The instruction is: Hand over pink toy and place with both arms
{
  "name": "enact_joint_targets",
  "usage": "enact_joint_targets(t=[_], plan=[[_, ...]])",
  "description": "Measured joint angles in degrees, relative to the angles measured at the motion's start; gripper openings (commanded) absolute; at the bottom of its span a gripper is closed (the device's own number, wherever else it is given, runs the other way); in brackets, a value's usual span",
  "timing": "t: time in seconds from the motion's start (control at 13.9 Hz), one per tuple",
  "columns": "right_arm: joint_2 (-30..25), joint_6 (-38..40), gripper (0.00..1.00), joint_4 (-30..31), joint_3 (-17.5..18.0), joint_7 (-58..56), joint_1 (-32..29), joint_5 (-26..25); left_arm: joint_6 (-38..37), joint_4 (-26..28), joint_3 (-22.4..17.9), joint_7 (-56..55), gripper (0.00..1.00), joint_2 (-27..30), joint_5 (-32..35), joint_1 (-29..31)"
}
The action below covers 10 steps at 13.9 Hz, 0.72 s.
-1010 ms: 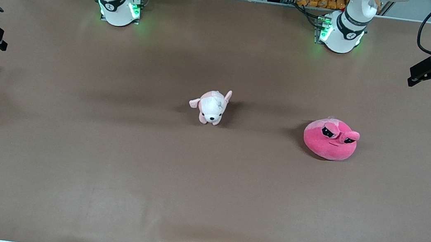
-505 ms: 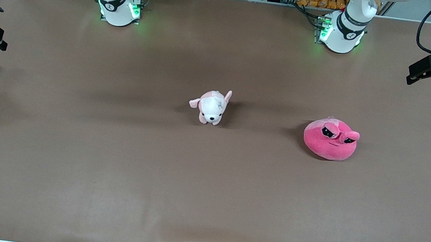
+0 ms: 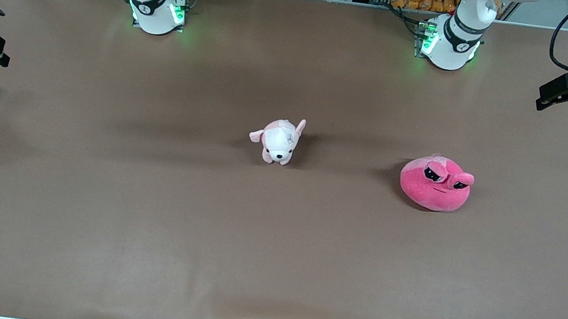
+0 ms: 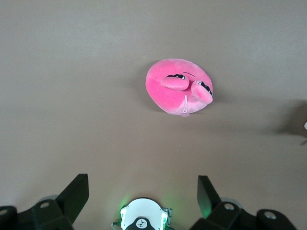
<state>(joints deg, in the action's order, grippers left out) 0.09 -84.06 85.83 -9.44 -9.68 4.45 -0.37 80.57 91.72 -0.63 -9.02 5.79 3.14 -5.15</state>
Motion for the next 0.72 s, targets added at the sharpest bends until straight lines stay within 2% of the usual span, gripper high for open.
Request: enact_joint_targets(t=[0.72], plan=[[0.0,0.0,1.0,0.0,0.0,0.0,0.0,0.0,-1.0,0.1,0.0,-0.1,1.0,-0.2,0.0,0.2]])
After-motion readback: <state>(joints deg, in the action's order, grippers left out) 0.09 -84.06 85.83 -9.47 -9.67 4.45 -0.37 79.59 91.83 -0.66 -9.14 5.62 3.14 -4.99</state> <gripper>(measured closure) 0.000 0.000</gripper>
